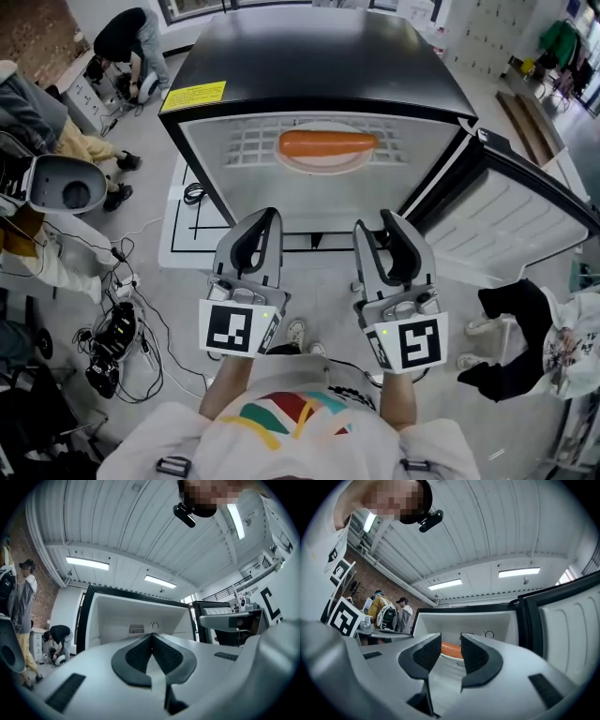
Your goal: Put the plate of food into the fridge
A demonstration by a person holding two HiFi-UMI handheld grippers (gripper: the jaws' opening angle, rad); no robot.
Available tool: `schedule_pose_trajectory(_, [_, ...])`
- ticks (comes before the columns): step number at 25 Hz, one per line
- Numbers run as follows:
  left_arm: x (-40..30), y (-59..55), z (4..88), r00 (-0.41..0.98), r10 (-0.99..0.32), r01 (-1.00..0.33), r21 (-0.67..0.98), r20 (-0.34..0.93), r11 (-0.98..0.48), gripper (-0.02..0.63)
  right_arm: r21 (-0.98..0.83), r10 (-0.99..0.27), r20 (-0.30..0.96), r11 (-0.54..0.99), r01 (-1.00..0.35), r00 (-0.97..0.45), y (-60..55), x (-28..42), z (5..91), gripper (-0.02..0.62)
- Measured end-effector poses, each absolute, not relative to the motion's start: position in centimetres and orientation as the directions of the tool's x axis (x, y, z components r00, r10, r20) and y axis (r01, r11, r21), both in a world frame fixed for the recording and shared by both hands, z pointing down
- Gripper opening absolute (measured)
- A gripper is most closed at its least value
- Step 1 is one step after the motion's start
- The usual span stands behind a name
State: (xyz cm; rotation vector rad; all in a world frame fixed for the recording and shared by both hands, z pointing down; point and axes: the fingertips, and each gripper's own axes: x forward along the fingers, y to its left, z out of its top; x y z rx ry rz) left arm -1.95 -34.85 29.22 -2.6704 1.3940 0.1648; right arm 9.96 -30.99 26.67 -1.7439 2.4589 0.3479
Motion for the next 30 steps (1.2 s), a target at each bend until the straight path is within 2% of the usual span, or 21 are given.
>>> schedule_pose_trajectory(2, [-1.9, -34.5, 29.4, 0.565, -0.81, -0.825, -0.068, -0.156, -0.562, 0.005, 0.08, -0.923, -0.233, 0.295, -0.952, -0.306, -30.7, 10.6, 27.2, 0.087])
schedule_pose_trajectory(3, [-1.9, -34.4, 29.5, 0.564, -0.811, -0.825, -0.07, -0.157, -0.56, 0.005, 0.062, -0.926, -0.239, 0.286, -0.956, -0.293, -30.5, 10.8, 27.5, 0.005])
schedule_pose_trajectory(4, [-1.9, -34.2, 29.5, 0.563, -0.811, -0.826, -0.071, -0.158, -0.559, 0.005, 0.05, -0.928, -0.243, 0.279, -0.959, -0.282, -30.3, 11.0, 27.7, 0.0])
schedule_pose_trajectory(12, [-1.5, -33.0, 29.2, 0.566, -0.808, -0.824, -0.084, -0.164, -0.56, 0.005, -0.03, -0.956, -0.188, 0.236, -0.971, -0.226, -29.4, 10.9, 30.2, -0.001])
schedule_pose_trajectory(18, [-2.0, -33.1, 29.0, 0.556, -0.814, -0.831, -0.092, -0.171, -0.548, 0.005, 0.048, -0.957, -0.212, 0.191, -0.98, -0.197, -29.1, 11.0, 29.7, 0.0])
schedule_pose_trajectory(30, [-2.6, -34.0, 29.3, 0.551, -0.817, -0.834, -0.08, -0.171, -0.546, 0.005, 0.039, -0.958, -0.208, 0.195, -0.98, -0.199, -30.0, 10.8, 29.7, -0.001])
